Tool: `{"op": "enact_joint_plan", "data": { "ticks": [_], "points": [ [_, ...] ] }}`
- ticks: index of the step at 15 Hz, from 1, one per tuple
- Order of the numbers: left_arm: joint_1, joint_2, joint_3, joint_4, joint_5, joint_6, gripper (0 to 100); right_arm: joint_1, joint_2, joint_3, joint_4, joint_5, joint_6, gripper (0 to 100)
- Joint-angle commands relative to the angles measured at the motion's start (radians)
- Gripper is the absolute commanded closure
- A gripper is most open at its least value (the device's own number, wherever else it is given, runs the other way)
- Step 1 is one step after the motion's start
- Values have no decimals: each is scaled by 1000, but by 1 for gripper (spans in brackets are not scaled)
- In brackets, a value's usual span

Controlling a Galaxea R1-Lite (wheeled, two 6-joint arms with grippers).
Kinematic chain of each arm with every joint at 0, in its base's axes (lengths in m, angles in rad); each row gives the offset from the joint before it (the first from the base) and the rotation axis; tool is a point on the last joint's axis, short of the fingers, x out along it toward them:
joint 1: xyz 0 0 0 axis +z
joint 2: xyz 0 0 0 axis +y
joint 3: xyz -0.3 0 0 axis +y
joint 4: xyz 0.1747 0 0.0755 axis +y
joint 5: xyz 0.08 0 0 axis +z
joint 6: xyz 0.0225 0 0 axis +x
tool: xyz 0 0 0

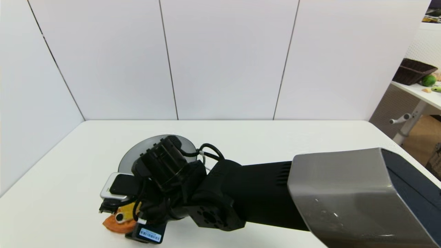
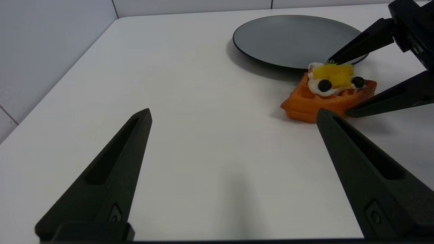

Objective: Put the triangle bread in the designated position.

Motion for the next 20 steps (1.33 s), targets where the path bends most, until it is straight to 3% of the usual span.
{"op": "enact_joint_plan", "data": {
  "ticks": [1, 3, 5, 7, 8, 10, 13, 15, 17, 20],
  "points": [
    [0, 0, 0, 0, -1, 0, 0, 1, -25, 0, 10, 1, 3, 0],
    [0, 0, 0, 0, -1, 0, 0, -3, -103, 8, 21, -1, 90, 0],
    [0, 0, 0, 0, -1, 0, 0, -32, -206, 9, 77, -4, 242, 0],
    [0, 1, 0, 0, -1, 0, 0, -126, -321, 49, 156, -21, 396, 0],
    [0, 1, 0, 0, -1, 0, 0, -190, -352, 69, 185, -33, 425, 0],
    [0, 1, 0, 0, -1, 0, 0, -359, -410, 104, 268, -45, 442, 0],
    [0, 0, 0, 0, -1, 0, 0, -645, -516, 130, 472, -180, 440, 0],
    [0, 1, 0, 0, -1, 0, 0, -801, -613, 167, 557, -240, 434, 0],
    [0, 0, 0, 0, -1, 0, 0, -945, -740, 230, 551, -266, 434, 0],
    [0, 0, 0, 0, -1, 0, 0, -1102, -1091, 503, 525, -290, 437, 0]
  ]
}}
